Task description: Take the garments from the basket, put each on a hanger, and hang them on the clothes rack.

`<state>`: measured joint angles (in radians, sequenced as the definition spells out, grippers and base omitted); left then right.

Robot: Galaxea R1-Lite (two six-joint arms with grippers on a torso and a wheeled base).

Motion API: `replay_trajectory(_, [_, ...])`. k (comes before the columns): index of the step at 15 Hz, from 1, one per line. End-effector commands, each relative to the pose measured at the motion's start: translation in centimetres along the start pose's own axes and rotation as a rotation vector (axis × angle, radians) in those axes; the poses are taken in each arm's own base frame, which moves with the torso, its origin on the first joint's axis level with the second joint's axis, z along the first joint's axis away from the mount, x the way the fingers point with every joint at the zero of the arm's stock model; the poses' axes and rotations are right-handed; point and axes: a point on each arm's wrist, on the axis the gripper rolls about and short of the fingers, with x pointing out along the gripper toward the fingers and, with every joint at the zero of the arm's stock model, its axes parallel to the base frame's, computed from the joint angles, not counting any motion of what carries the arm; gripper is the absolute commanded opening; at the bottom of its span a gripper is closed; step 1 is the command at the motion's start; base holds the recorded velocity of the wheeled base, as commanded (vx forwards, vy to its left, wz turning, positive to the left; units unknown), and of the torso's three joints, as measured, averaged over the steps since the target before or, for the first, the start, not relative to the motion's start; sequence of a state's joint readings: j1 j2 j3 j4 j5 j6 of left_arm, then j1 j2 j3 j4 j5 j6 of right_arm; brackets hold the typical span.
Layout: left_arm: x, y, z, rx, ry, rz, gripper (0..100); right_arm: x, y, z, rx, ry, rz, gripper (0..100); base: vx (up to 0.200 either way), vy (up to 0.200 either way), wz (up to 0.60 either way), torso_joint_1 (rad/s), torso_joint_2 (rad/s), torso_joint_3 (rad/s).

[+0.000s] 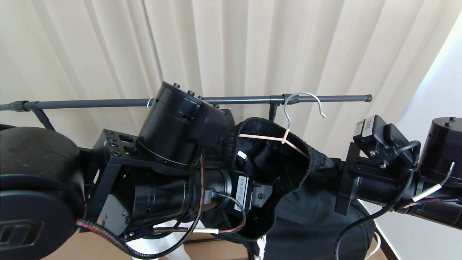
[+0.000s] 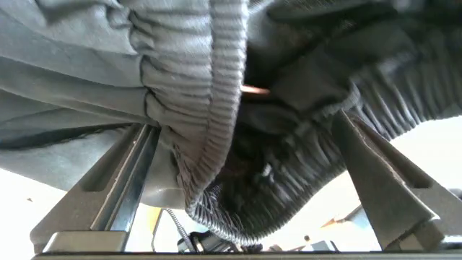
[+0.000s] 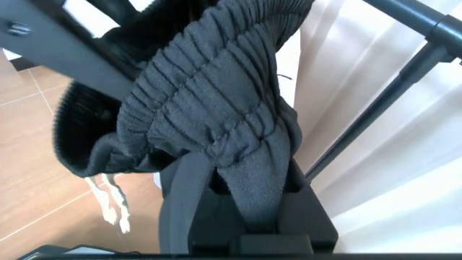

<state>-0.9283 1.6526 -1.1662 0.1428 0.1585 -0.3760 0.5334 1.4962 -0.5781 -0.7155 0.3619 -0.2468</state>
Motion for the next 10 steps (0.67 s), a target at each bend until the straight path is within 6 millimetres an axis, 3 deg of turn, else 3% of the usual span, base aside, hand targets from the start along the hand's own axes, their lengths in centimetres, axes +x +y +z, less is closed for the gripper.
replay_trajectory(1, [-1.2, -0.1, -0.4, 0.006, -0.008, -0.014, 100, 0.2, -0.5, -0.4, 0.008, 0.013, -0.010, 0, 0.000, 0.000, 0.00, 0.000, 0.00, 0.000])
replay_trajectory(3, [-2.2, -0.2, -0.4, 0.011, -0.024, -0.033, 100, 0.1, -0.7, -0.4, 0.011, 0.009, 0.007, 0, 0.000, 0.000, 0.00, 0.000, 0.00, 0.000])
replay_trajectory(7, [-1.8, -0.1, -1.3, 0.070, 0.009, -0.025, 100, 0.1, -0.6, -0.6, 0.015, 0.012, 0.017, 0, 0.000, 0.000, 0.00, 0.000, 0.00, 0.000])
replay_trajectory(10, [-3.9, 0.4, -1.6, 0.104, -0.022, -0.038, 100, -0.3, -1.2, -0.8, 0.009, -0.020, 0.035, 0, 0.000, 0.000, 0.00, 0.000, 0.00, 0.000])
